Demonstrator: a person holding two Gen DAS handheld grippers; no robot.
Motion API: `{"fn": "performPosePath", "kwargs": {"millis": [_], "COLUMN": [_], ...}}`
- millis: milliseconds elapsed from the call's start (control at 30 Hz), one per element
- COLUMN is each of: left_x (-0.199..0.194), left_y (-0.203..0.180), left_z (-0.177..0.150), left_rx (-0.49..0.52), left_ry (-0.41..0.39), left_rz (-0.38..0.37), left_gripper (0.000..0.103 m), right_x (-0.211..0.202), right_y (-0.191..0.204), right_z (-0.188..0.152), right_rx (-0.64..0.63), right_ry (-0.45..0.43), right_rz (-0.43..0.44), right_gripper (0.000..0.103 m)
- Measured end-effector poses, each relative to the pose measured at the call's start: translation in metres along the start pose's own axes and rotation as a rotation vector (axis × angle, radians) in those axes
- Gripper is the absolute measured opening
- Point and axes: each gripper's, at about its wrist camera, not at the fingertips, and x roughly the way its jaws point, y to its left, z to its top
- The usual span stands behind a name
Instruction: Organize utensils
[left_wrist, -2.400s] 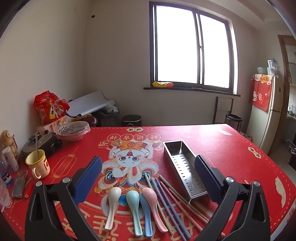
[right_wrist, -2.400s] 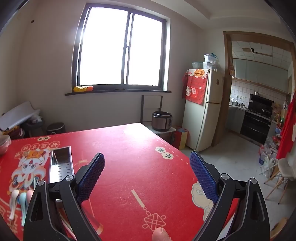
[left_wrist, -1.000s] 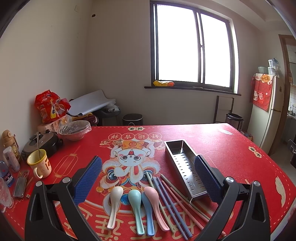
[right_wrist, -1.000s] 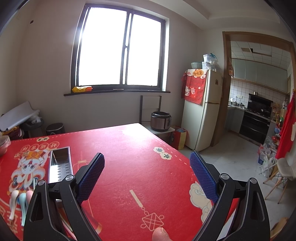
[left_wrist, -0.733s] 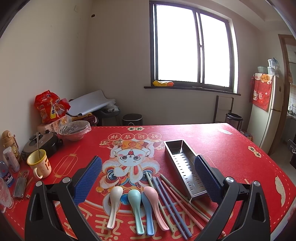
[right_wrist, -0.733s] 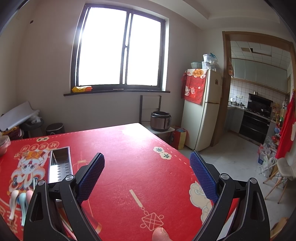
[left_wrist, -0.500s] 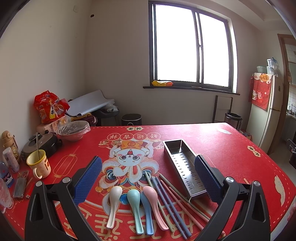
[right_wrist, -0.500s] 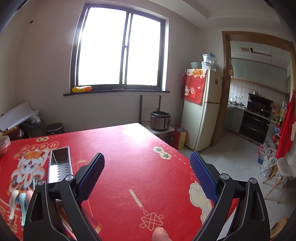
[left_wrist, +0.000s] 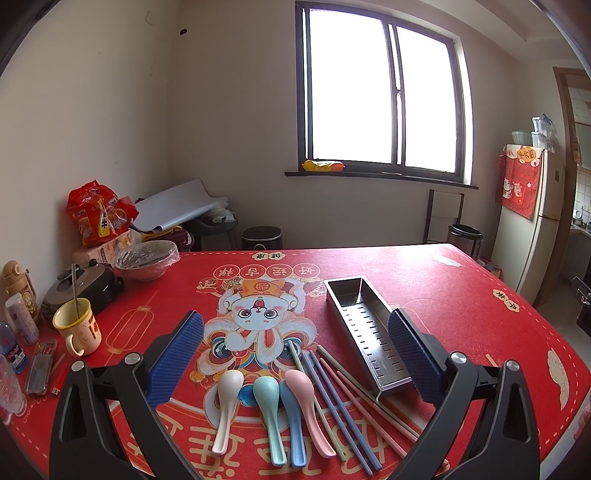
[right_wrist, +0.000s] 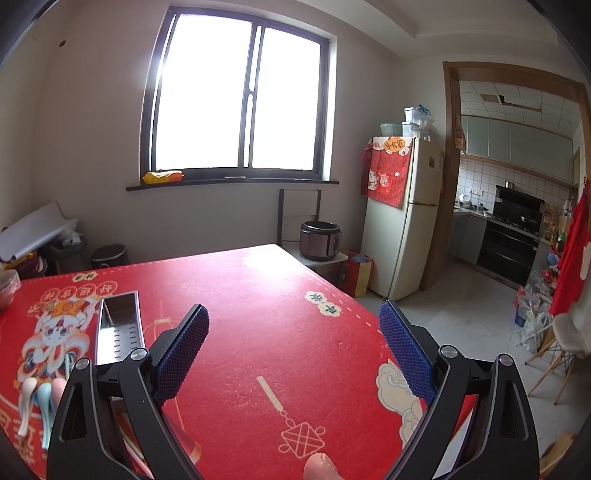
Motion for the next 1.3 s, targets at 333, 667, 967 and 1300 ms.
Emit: {"fn": "performPosePath", "kwargs": {"millis": [333, 667, 967, 1300], "left_x": [-0.002, -0.005, -0.001, 0.025], "left_y": [-0.002, 0.002, 0.022, 0.055], "left_z": [0.000, 0.001, -0.004, -0.029], "left_rx": [0.000, -0.005, -0.025, 0.008], "left_ry": [-0.001, -0.002, 0.015, 0.104], "left_rz": [-0.006, -0.020, 0.045, 0.145], "left_gripper": [0.098, 0.098, 0.098, 0.098], "right_x": [0.000, 0.006, 0.020, 0.054], "right_y": [-0.001, 0.003, 0.021, 0.050], "right_z": [0.001, -0.011, -0.025, -0.056], "right_rx": [0.001, 0.002, 0.012, 0.002], "right_ry": [0.001, 0.021, 0.066, 0.154], "right_rz": [0.001, 0.045, 0.242, 0.412], "right_gripper": [0.090, 0.090, 0.090, 0.090]}}
